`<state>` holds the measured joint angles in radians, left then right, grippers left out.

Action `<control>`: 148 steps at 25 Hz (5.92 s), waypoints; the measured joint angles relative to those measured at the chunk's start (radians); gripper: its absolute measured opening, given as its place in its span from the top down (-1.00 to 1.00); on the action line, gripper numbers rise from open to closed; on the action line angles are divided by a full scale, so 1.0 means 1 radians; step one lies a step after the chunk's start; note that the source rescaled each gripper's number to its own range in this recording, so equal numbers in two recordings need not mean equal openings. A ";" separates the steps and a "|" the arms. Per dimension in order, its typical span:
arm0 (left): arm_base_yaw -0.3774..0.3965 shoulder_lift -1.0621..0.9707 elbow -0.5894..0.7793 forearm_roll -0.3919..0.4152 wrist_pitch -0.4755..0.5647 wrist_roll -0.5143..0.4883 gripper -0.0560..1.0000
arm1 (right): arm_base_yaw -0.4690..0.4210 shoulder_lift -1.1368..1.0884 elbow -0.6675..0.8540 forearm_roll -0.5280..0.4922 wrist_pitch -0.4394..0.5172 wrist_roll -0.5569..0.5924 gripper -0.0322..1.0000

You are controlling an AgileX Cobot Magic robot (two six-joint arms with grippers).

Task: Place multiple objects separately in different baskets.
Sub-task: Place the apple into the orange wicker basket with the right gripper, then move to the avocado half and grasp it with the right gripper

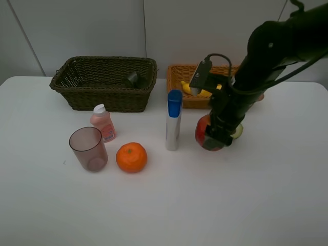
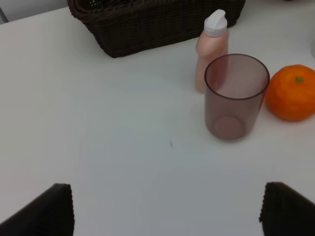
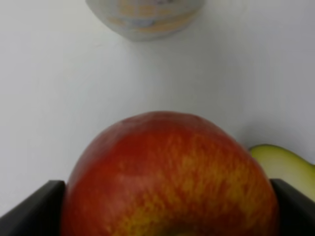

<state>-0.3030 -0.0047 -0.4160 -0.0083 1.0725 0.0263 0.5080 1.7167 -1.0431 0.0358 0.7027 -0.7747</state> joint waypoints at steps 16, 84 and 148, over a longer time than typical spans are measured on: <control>0.000 0.000 0.000 0.000 0.000 0.000 -1.00 | -0.065 -0.013 -0.213 -0.055 0.063 0.000 -0.45; 0.000 0.000 0.000 0.000 0.000 0.000 -1.00 | -0.360 0.278 -0.221 0.115 -0.813 0.000 -0.97; 0.000 0.000 0.000 0.000 0.000 0.000 -1.00 | -0.180 -0.062 0.000 -0.148 -0.113 0.180 -1.00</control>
<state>-0.3030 -0.0047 -0.4160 -0.0083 1.0725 0.0263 0.3281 1.6551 -1.0433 -0.1127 0.5893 -0.5942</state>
